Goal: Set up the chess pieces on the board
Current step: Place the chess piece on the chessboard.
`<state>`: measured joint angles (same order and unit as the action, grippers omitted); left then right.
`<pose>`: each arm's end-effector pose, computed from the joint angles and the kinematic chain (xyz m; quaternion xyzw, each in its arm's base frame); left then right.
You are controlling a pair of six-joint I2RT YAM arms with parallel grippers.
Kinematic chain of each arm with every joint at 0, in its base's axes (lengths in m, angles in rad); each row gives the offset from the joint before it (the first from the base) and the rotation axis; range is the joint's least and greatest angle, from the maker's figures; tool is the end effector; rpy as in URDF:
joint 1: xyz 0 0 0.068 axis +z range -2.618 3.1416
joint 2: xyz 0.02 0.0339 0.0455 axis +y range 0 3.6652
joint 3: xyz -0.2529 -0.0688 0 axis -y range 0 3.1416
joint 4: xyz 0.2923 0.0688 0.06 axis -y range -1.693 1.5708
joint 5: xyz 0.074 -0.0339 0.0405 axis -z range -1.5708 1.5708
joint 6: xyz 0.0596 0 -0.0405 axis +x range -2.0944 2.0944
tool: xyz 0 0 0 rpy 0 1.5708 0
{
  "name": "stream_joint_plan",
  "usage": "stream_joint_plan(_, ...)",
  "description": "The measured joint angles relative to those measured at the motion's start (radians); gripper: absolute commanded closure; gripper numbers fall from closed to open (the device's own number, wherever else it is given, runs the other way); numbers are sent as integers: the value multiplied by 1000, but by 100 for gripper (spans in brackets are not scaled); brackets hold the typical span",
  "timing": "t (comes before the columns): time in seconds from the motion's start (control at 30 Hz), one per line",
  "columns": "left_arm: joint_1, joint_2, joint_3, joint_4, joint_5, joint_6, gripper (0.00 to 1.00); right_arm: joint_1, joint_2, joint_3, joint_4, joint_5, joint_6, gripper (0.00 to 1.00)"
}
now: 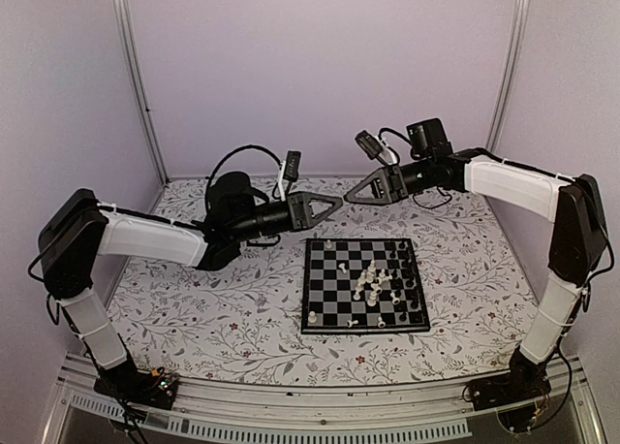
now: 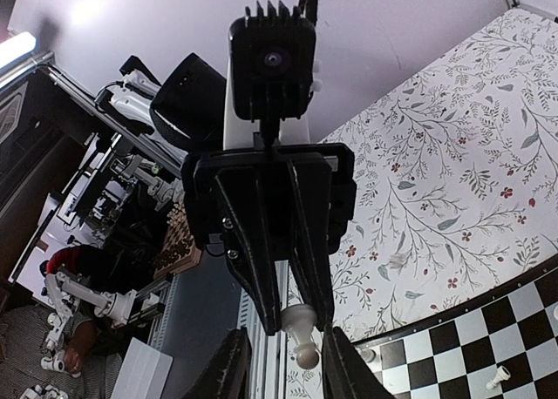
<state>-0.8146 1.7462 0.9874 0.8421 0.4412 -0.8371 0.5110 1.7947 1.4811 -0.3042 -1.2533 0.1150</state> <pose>0.2868 -0.3412 0.2156 0.1536 0.6624 -0.6283 0.3779 0.3633 0.2686 0.2733 -0.4053 0.6528 0.6102 0.1930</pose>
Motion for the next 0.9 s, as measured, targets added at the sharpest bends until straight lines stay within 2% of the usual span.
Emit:
stream_joint_plan(0.17,-1,2,1,12,0,-3,89,5,2,-10,-1,18,-5,74)
stream_joint_plan(0.3,-2,2,1,14,0,-4,88,6,2,-12,0,24,-10,86)
stream_joint_plan(0.4,-2,2,1,13,-1,-5,88,6,2,-13,0,27,-17,99)
stream_joint_plan(0.43,-2,3,1,14,-1,-6,87,6,2,-13,-1,27,-17,100)
stream_joint_plan(0.47,-2,3,1,14,-2,-6,84,6,2,-13,-1,27,-19,100)
stream_joint_plan(0.57,-2,4,1,12,-7,-3,63,5,2,-13,-1,32,-23,100)
stream_joint_plan(0.63,-2,4,4,-4,-16,1,56,6,2,-13,-4,49,-28,100)
stream_joint_plan(0.73,7,-5,13,-80,-33,48,52,8,2,-8,-43,108,-76,100)
stream_joint_plan(0.9,68,-109,90,-397,-115,225,48,26,2,34,-175,288,-231,100)
